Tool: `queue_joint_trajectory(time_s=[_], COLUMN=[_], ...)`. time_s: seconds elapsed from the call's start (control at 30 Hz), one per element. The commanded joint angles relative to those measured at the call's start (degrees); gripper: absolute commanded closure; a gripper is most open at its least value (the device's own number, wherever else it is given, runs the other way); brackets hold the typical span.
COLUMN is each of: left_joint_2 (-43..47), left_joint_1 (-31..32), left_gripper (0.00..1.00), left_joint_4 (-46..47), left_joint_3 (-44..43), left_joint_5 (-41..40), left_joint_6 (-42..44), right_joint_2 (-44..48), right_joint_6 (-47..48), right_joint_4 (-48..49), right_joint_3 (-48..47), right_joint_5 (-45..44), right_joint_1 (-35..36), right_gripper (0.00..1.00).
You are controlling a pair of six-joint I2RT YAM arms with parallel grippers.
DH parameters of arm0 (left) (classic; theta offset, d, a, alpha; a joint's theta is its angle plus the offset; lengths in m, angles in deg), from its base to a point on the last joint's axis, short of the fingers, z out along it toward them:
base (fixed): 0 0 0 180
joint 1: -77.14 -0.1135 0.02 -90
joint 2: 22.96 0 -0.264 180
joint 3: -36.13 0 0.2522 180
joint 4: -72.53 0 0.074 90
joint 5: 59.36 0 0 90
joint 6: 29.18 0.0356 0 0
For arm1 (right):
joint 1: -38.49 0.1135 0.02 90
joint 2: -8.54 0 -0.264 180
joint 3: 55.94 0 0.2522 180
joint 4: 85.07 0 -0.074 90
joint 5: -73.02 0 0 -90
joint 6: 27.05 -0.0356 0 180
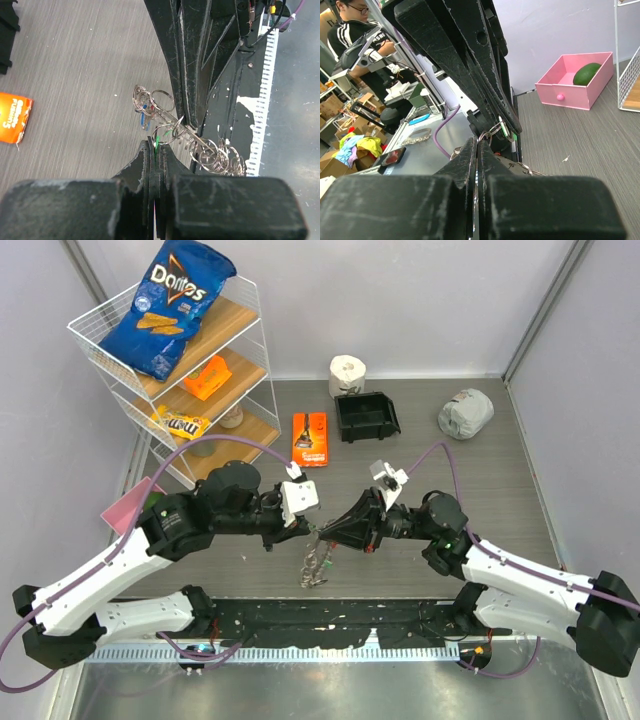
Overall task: Remove the keys from the keyring
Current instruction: Remove the key from the keyring.
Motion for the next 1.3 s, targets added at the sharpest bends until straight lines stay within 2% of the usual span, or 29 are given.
queue_joint_trajectory(time_s=[0.0, 0.83, 0.87, 0.9, 0.97, 1.1, 1.27], left_joint_2=[1.1, 2.7, 2.7, 2.9, 3.3, 4.7, 5.7], left_joint_1=[-0.9, -0.8, -0.8, -0.8, -0.8, -0.8, -0.8], left_gripper=[1.00, 1.00, 1.00, 1.00, 1.00, 1.00, 1.00], left_joint_4=[6.3, 8.6, 8.5, 8.3, 7.8, 7.1, 6.6], left_joint_3=[-3.4, -1.5, -1.5, -1.3, -1.1, -0.5, -0.4], left_joint_5=[-4.7, 1.1, 0.8, 0.4, -0.9, -2.0, -2.3], left_joint_6=[1.4, 1.2, 1.1, 1.0, 1.2, 1.4, 0.8], right_joint_2=[-0.6, -7.2, -7.0, -6.8, -5.1, -2.2, 0.7], right_joint_6=[-0.3, 1.8, 2.5, 2.6, 3.3, 6.0, 7.3], right_joint_4=[-0.1, -13.0, -13.5, -13.5, -13.4, -15.9, -14.4], right_joint_3=[-2.2, -8.1, -8.4, -8.2, -7.8, -7.0, -5.0], right_joint_5=[5.6, 4.0, 4.0, 4.0, 3.1, 0.6, -2.5], right_joint_1=[2.0, 2.2, 2.2, 2.2, 2.3, 2.2, 2.2], right_gripper=[0.95, 0.94, 0.87, 0.71, 0.57, 0.52, 0.48])
